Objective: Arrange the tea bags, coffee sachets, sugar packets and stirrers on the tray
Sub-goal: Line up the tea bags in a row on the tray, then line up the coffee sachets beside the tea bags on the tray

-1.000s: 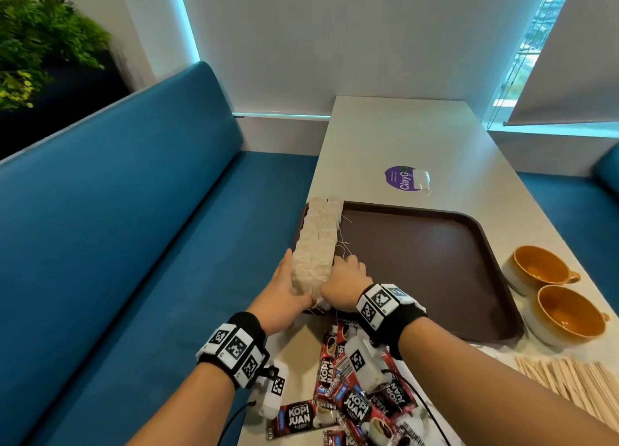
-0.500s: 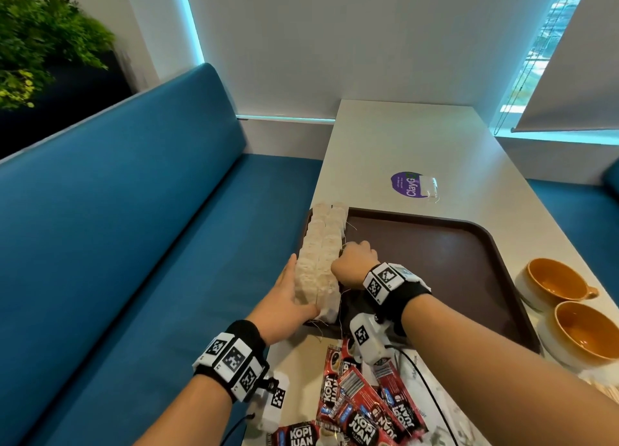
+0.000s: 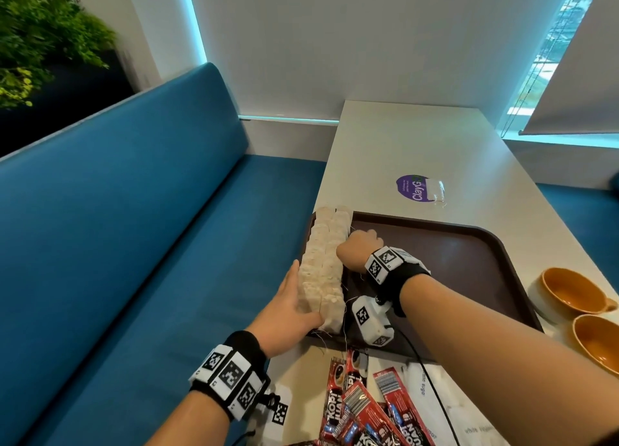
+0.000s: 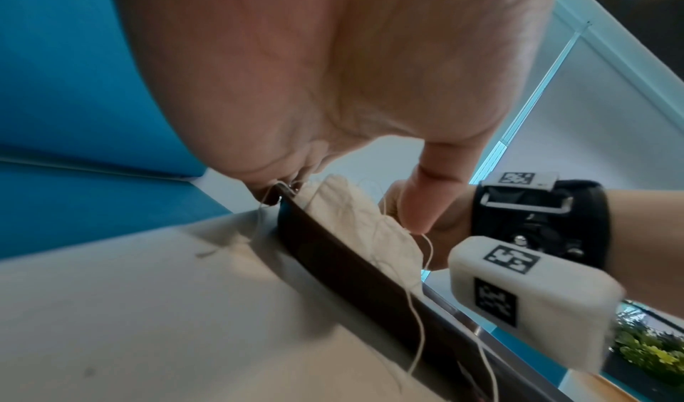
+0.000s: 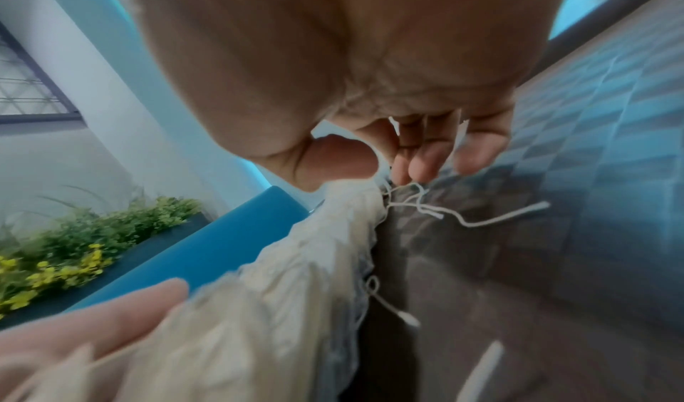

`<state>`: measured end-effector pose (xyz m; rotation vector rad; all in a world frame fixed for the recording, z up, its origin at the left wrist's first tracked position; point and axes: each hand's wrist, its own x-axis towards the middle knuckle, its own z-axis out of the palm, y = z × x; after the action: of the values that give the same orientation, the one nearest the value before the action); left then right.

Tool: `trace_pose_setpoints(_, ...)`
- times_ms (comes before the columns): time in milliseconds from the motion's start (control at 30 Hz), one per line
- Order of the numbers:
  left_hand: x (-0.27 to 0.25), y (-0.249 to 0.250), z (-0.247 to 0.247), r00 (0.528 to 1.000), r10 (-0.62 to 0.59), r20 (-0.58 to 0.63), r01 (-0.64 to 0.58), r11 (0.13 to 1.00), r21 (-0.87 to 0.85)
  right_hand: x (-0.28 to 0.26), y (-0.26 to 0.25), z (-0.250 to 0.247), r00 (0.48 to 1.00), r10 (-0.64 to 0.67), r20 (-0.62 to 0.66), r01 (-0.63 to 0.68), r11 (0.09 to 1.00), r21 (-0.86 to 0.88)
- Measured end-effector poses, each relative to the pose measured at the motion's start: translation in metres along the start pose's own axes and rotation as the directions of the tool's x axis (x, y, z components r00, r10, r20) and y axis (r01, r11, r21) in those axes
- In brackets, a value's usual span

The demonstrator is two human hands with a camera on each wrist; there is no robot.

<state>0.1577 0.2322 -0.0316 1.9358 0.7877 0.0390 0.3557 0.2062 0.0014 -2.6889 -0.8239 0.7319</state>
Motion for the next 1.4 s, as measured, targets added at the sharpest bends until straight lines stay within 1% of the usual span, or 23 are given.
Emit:
trace_pose_setpoints(233, 0.001, -0.001, -0.001, 1.000, 0.000, 0.007, 0.000, 1.000, 0.007, 0.009, -0.007, 0.007, 0.999, -0.024, 0.025, 0.025, 0.999, -0.033)
trace_pose_setpoints(467, -0.001, 0.000, -0.001, 1.000, 0.000, 0.003, 0.000, 1.000, 0.011, 0.034, -0.011, -0.006, 1.000, -0.018, -0.007, 0.018, 1.000, -0.001)
trace_pose_setpoints(700, -0.002, 0.003, -0.003, 1.000, -0.021, 0.006, 0.021, 1.000, 0.007, 0.038, -0.010, -0.005, 0.999, -0.031, -0.023, 0.031, 1.000, -0.004)
trace_pose_setpoints(800, -0.008, 0.008, -0.008, 0.999, -0.004, -0.045, 0.003, 1.000, -0.015, 0.028, 0.004, -0.017, 0.997, -0.041, -0.066, 0.043, 0.999, 0.029)
trace_pose_setpoints(900, -0.020, 0.012, -0.013, 0.985, 0.027, -0.172, -0.034, 0.999, -0.036, 0.002, 0.025, -0.038, 0.991, -0.112, -0.075, 0.117, 0.991, 0.069)
trace_pose_setpoints(967, -0.032, 0.015, -0.017, 0.959, 0.062, -0.277, -0.071, 0.997, -0.024, -0.025, 0.040, -0.052, 0.974, -0.223, -0.047, 0.227, 0.967, 0.119)
trace_pose_setpoints(1033, -0.046, 0.018, -0.020, 0.943, 0.067, -0.327, -0.066, 0.998, 0.015, -0.060, 0.054, -0.062, 0.950, -0.311, -0.013, 0.310, 0.940, 0.140)
trace_pose_setpoints(1100, -0.063, 0.019, -0.020, 0.954, 0.060, -0.294, -0.046, 0.998, 0.053, -0.097, 0.068, -0.064, 0.931, -0.364, 0.022, 0.359, 0.926, 0.119)
trace_pose_setpoints(1200, -0.090, 0.019, -0.012, 0.988, 0.036, -0.150, -0.016, 0.991, 0.135, -0.145, 0.091, -0.052, 0.911, -0.401, 0.095, 0.395, 0.915, 0.083)
trace_pose_setpoints(1300, -0.110, 0.014, 0.006, 0.999, 0.015, -0.038, -0.004, 0.967, 0.255, -0.186, 0.107, -0.024, 0.900, -0.403, 0.163, 0.400, 0.915, 0.055)
trace_pose_setpoints(1400, -0.125, 0.007, 0.028, 1.000, -0.003, 0.006, 0.000, 0.913, 0.409, -0.211, 0.115, 0.009, 0.912, -0.369, 0.178, 0.377, 0.926, -0.015)
